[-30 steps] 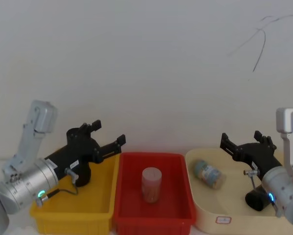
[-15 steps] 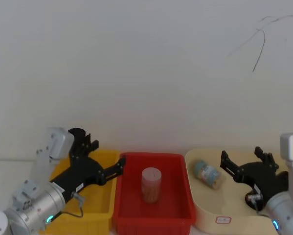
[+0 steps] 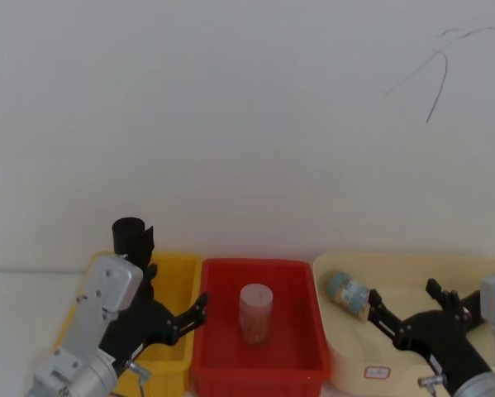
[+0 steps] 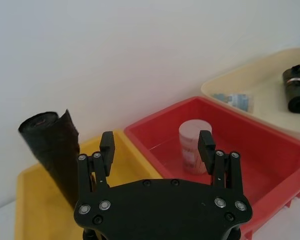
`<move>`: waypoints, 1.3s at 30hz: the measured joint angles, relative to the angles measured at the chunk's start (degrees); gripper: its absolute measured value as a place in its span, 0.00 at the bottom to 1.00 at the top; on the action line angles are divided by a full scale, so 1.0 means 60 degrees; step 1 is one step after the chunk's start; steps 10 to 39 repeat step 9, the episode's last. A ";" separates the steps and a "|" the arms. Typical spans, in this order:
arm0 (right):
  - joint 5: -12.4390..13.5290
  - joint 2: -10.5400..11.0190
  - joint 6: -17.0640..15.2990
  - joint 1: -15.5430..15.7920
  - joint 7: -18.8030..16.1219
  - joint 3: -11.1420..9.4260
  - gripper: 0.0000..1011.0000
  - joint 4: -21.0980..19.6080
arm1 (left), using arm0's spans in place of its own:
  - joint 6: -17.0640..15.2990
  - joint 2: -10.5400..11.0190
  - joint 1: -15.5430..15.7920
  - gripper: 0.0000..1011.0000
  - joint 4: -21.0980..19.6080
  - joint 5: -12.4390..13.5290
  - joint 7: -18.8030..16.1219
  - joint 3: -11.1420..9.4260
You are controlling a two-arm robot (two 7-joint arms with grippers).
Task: Pick up the garbage bag with the one hand and transfer it to the other hand.
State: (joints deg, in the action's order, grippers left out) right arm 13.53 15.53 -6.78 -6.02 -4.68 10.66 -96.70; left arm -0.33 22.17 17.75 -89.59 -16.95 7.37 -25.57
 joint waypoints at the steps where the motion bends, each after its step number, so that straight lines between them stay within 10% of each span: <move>1: 0.0030 0.0041 0.0047 0.0074 0.0009 0.0025 0.99 -0.0050 | -0.0013 -0.0007 -0.0119 0.99 -0.0103 0.0149 -0.0187 -0.0013; 9: 0.0347 0.0449 0.0567 0.0812 0.0105 0.0277 0.99 -0.0532 | -0.0066 -0.0040 -0.0603 0.99 -0.0517 0.0787 -0.0970 -0.0074; 39: 0.0347 0.0449 0.0567 0.0812 0.0105 0.0277 0.99 -0.0532 | -0.0066 -0.0040 -0.0603 0.99 -0.0517 0.0787 -0.0970 -0.0074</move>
